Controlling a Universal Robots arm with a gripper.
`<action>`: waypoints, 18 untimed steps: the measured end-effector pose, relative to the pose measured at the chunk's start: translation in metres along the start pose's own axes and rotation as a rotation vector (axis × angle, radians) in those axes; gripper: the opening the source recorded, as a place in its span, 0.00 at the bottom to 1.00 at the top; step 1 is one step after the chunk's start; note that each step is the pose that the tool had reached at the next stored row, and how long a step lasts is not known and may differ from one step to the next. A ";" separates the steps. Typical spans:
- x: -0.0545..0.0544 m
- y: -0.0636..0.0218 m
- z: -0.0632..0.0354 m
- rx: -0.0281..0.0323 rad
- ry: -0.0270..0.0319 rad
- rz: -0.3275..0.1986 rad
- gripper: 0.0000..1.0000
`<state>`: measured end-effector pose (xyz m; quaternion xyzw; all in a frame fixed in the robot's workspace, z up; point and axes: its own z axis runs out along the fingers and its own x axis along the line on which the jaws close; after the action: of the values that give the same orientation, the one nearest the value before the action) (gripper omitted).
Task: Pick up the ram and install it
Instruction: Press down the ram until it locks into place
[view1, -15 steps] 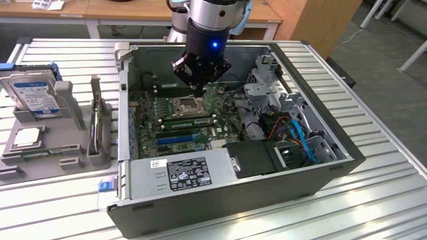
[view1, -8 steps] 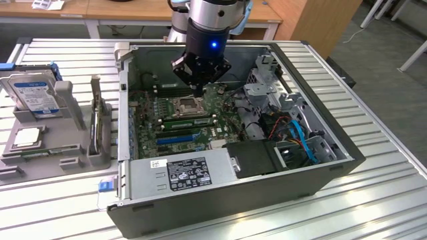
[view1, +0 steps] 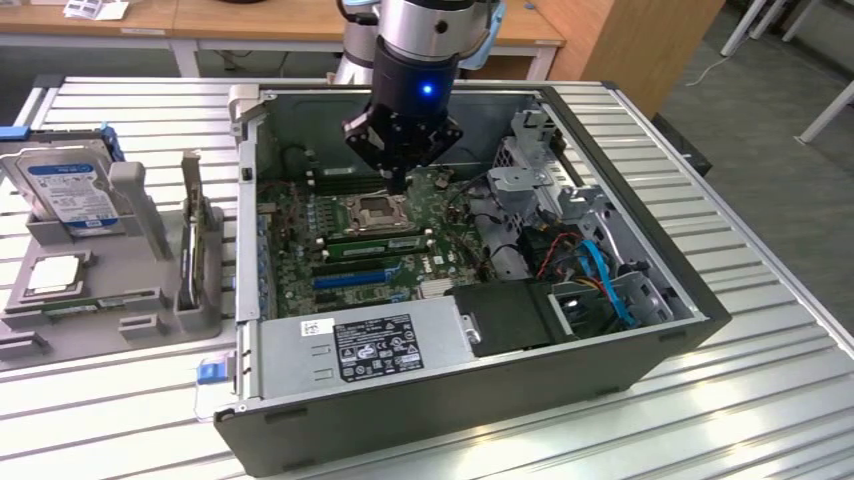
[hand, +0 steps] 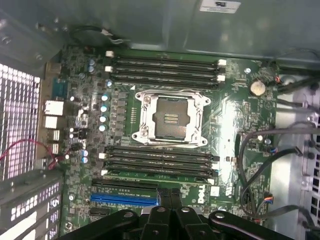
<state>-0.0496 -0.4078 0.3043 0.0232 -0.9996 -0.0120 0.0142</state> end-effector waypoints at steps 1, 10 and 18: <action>0.000 0.0000 0.0000 -0.0006 -0.0004 0.019 0.11; 0.000 0.0000 -0.0006 -0.0027 -0.0027 0.111 0.11; 0.000 0.0002 -0.0071 0.0024 -0.0031 0.123 0.11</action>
<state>-0.0496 -0.4078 0.3114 -0.0385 -0.9991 -0.0099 0.0133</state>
